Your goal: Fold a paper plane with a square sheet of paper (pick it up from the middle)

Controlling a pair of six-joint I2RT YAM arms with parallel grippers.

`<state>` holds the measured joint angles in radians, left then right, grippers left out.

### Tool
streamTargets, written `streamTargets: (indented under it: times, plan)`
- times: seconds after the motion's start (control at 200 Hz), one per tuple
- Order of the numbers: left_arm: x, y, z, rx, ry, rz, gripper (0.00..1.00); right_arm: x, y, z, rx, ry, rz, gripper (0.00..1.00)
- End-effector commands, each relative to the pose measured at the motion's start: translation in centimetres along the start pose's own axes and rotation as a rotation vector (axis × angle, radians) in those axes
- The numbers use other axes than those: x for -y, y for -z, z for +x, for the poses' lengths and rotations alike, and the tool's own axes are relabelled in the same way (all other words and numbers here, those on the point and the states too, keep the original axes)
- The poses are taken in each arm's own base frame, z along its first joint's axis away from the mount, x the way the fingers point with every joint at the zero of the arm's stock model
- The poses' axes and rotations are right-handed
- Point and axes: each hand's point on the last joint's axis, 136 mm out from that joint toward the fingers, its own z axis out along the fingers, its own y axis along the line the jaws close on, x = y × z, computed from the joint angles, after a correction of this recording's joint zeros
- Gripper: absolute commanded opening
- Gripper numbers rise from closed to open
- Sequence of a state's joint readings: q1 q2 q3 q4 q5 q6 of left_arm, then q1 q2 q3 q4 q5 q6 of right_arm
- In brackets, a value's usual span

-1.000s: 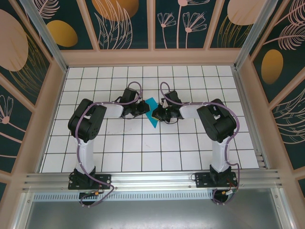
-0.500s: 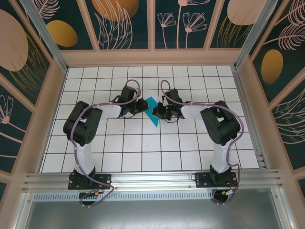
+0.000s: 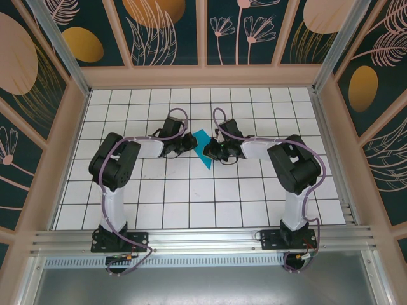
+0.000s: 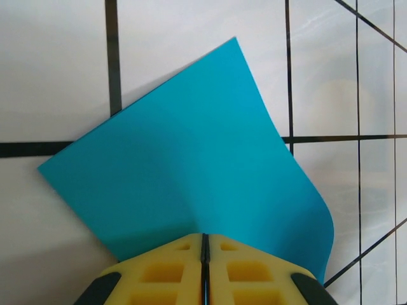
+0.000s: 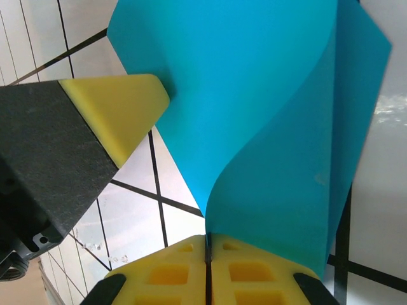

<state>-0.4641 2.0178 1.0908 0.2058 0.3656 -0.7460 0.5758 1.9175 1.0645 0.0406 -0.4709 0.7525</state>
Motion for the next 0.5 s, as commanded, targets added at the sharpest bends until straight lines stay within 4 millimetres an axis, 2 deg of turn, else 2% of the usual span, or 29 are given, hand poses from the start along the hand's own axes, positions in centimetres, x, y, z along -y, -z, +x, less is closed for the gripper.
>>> streamTargets:
  times: [0.0, 0.495]
  plan:
    - [-0.42, -0.76, 0.39, -0.024, 0.005, -0.011, 0.12, -0.06, -0.47, -0.15, 0.0, 0.017, 0.007, 0.1]
    - [-1.28, -1.37, 1.12, -0.061, 0.004, -0.039, 0.1, -0.62, -1.14, -0.8, 0.019, 0.008, -0.031, 0.1]
